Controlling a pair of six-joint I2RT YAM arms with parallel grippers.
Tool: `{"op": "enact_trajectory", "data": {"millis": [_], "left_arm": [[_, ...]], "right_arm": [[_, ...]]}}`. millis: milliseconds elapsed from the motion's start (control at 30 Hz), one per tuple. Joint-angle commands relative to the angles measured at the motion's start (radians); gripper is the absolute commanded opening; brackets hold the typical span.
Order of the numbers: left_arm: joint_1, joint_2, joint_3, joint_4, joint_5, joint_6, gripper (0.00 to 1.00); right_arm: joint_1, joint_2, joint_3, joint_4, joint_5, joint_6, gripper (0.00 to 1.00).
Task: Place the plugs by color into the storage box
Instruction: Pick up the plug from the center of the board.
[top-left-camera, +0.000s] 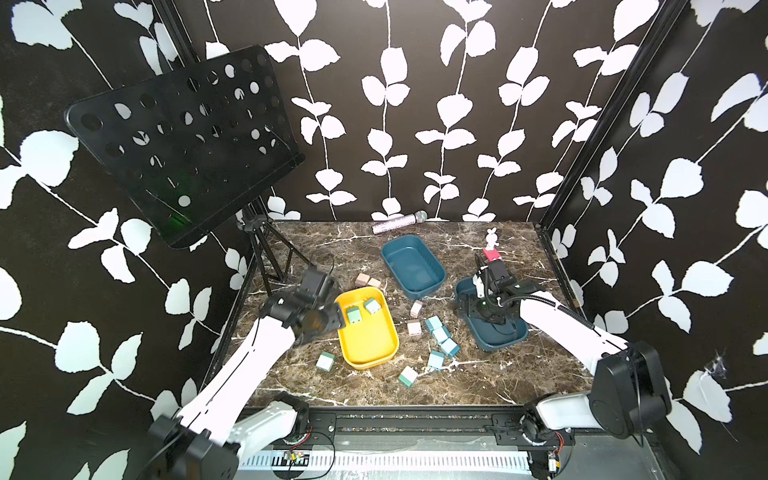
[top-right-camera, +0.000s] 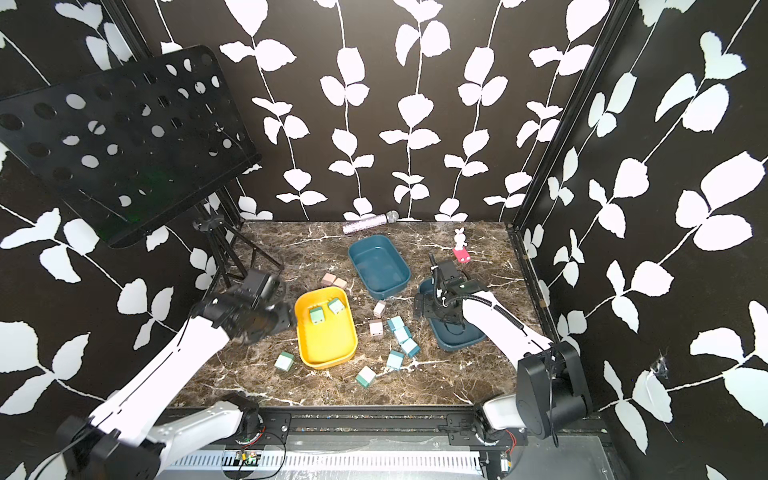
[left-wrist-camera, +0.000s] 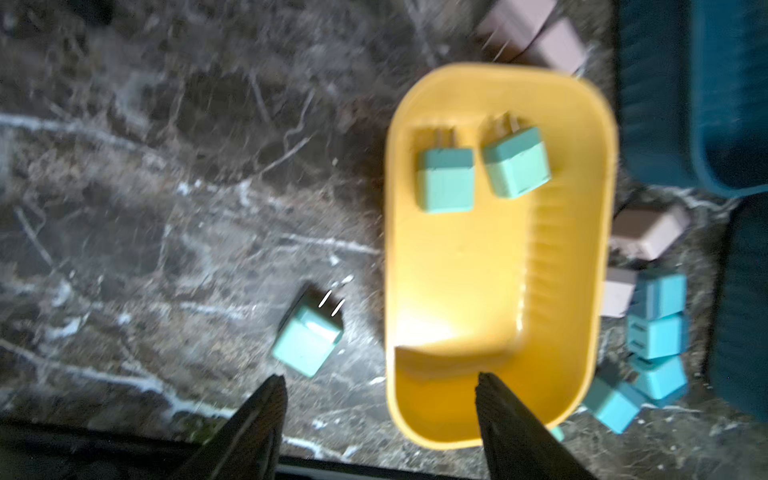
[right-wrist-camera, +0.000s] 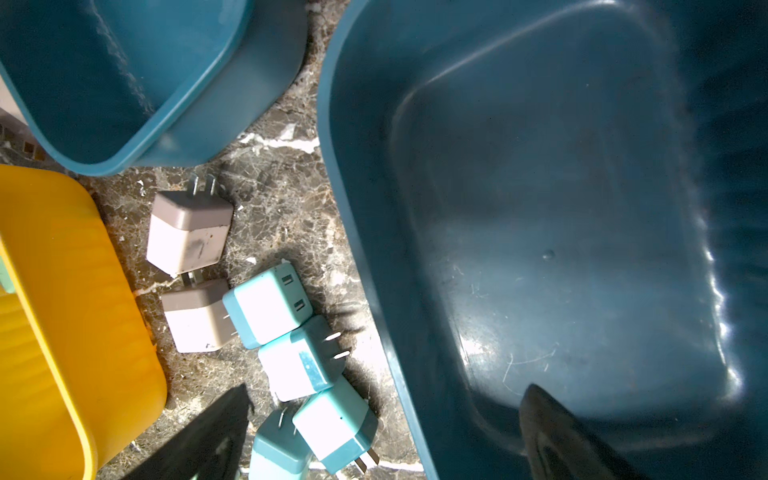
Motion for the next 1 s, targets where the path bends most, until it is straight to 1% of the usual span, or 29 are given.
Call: {"op": "enact_trajectory", "data": {"millis": [0, 67, 133, 300, 433, 633, 800, 900, 967], "left_arm": [[-0.001, -0.07, -0.115, -0.098, -0.011, -0.055, 0.74], [-0.003, -0.108, -0.18, -0.066, 0.0, -0.08, 0.78], [-0.002, -0.113, -0.232, -0.015, 0.022, -0.089, 0.8], [-0.002, -0.051, -0.306, 0.098, 0.067, -0.083, 0.83], [-0.002, 0.01, -0.339, 0.193, 0.088, -0.059, 0.85], [-0.001, 0.065, -0.374, 0.254, 0.06, -0.036, 0.83], [0.003, 0.06, -0.406, 0.279, 0.045, -0.083, 0.77], [0.028, 0.059, -0.421, 0.294, 0.048, -0.101, 0.76], [0.06, 0.069, -0.424, 0.316, 0.064, -0.096, 0.75]], "right_arm": [[0.002, -0.001, -0.011, 0.015, -0.013, 0.017, 0.99], [0.003, -0.003, -0.017, 0.016, -0.016, 0.022, 0.98], [0.002, -0.008, -0.013, 0.005, -0.011, 0.023, 0.98], [0.003, -0.068, 0.019, -0.022, 0.016, 0.035, 0.98], [0.004, -0.076, 0.066, -0.067, 0.01, 0.033, 0.98], [0.004, -0.069, 0.044, -0.067, 0.007, 0.045, 0.98], [0.004, -0.072, 0.039, -0.066, 0.006, 0.055, 0.98], [0.005, -0.072, 0.037, -0.066, 0.01, 0.059, 0.98], [0.006, -0.073, 0.034, -0.064, 0.011, 0.064, 0.98]]}}
